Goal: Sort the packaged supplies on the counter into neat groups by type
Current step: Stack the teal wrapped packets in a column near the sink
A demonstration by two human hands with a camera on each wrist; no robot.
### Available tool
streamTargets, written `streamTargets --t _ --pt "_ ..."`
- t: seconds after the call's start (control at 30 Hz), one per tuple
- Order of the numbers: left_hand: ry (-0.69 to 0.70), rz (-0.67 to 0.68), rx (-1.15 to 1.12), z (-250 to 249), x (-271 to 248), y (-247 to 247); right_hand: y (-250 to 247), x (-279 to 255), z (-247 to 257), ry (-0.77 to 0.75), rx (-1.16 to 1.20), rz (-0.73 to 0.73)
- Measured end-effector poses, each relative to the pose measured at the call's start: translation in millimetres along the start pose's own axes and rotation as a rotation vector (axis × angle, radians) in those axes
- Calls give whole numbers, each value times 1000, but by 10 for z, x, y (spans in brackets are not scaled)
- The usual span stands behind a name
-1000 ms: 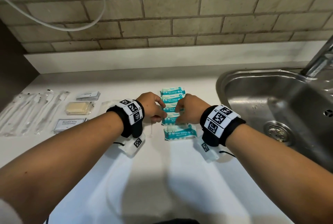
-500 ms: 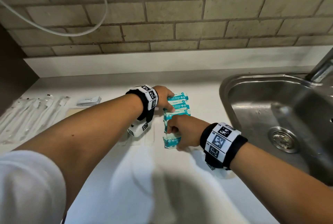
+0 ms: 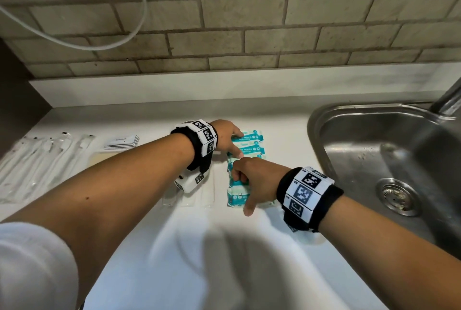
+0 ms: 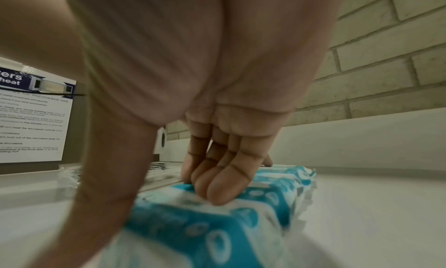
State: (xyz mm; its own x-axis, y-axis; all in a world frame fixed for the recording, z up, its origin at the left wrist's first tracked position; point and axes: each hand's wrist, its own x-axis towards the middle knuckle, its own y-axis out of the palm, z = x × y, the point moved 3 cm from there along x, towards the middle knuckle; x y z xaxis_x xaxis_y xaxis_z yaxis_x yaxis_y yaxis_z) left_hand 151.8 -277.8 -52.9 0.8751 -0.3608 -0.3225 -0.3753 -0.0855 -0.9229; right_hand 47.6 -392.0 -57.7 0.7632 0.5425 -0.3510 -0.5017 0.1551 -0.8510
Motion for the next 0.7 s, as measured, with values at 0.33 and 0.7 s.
streamTargets --t 0.33,0.7 --pt "-430 -199 -640 335 -5 -116 -626 222 -613 211 285 -487" --pt "-528 -121 -830 142 -62 -11 -524 512 -648 366 244 -181"
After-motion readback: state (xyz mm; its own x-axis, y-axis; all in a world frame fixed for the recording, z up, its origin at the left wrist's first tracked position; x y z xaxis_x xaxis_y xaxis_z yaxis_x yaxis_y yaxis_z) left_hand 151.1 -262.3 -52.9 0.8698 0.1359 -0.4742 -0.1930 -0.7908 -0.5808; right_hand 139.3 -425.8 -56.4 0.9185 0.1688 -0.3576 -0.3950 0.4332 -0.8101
